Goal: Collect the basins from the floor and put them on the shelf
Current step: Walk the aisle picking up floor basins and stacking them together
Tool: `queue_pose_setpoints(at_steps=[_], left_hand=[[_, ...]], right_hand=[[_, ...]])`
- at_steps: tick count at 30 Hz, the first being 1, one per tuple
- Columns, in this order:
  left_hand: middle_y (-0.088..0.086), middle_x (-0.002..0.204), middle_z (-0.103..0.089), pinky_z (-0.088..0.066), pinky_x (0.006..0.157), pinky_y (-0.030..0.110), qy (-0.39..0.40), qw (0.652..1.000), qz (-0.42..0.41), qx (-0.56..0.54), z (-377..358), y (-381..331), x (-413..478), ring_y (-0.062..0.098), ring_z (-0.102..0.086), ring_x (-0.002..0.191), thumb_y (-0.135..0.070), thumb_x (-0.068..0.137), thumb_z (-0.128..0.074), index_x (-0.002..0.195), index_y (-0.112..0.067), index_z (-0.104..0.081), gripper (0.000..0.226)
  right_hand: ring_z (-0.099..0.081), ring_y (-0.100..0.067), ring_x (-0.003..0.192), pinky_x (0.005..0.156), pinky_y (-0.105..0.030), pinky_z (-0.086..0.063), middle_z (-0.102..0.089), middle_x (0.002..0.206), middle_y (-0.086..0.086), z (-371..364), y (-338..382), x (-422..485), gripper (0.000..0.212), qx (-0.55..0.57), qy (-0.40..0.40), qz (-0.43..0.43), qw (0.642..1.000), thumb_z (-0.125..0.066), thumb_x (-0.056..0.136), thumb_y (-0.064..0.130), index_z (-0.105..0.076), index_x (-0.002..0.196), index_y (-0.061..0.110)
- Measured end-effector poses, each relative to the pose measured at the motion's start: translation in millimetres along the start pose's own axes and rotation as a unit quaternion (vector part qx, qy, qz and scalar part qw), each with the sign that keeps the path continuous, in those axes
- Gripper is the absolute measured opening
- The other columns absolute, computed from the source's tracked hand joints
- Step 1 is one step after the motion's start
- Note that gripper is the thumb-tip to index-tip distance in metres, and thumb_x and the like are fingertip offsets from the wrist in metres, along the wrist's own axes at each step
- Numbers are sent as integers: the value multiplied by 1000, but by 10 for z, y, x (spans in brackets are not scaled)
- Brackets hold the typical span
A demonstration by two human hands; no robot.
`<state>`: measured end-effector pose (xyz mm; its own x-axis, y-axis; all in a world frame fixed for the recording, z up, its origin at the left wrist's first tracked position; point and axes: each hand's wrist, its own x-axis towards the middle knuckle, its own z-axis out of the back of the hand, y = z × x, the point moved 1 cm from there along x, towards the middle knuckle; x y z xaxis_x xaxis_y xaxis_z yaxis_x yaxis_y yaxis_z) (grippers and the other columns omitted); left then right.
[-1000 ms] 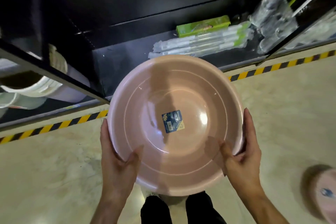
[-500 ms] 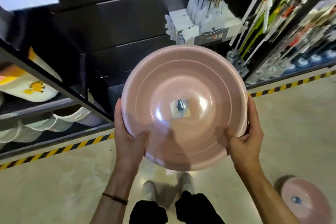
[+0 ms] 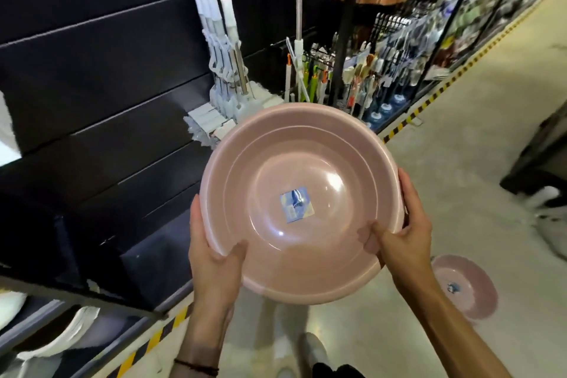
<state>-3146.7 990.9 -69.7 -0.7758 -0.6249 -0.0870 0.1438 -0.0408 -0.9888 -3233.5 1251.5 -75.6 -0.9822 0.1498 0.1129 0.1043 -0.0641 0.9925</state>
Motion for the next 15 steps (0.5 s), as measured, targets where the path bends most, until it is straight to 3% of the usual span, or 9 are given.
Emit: queue_pose_setpoints(at_steps=[4,7,9,12,15], left_hand=[[-16,147,-59,-51,112,52,56,998,-11,16,-147,-108,-86,8,-58,132,18,78,-72,159,-56,-31,117],[-18,148,-58,-53,110,54,113,993,-19,25,-343,-180,-145,14,-58,135,18,77,-71,155,-64,-32,120],[-24,140,-61,-58,103,51,164,986,-24,28,-548,-212,-204,9,-61,129,17,77,-72,151,-70,-33,120],[-32,136,-60,-57,96,35,225,973,-39,31,-908,-263,-393,-8,-60,121,10,76,-73,151,-70,-32,118],[-24,141,-60,-57,102,45,265,963,-43,33,-1310,-292,-616,2,-61,126,12,77,-72,153,-67,-33,117]], right_hand=[[-67,-25,131,97,-65,-60,-65,147,14,325,120,-222,110,-2,-60,-35,998,-67,78,-21,-52,144,67],[-72,-13,120,87,-52,-66,-69,140,18,605,152,-486,102,-3,-122,-54,991,-70,68,-2,-52,153,52],[-74,-6,110,78,-38,-67,-72,131,23,839,154,-627,103,-4,-166,-69,984,-69,63,3,-53,154,49],[-74,-16,110,75,-46,-67,-72,131,18,1249,141,-772,103,1,-216,-90,972,-67,61,6,-54,152,51],[-75,-12,109,71,-37,-67,-71,134,20,1682,93,-859,102,0,-266,-87,960,-67,61,6,-56,151,51]])
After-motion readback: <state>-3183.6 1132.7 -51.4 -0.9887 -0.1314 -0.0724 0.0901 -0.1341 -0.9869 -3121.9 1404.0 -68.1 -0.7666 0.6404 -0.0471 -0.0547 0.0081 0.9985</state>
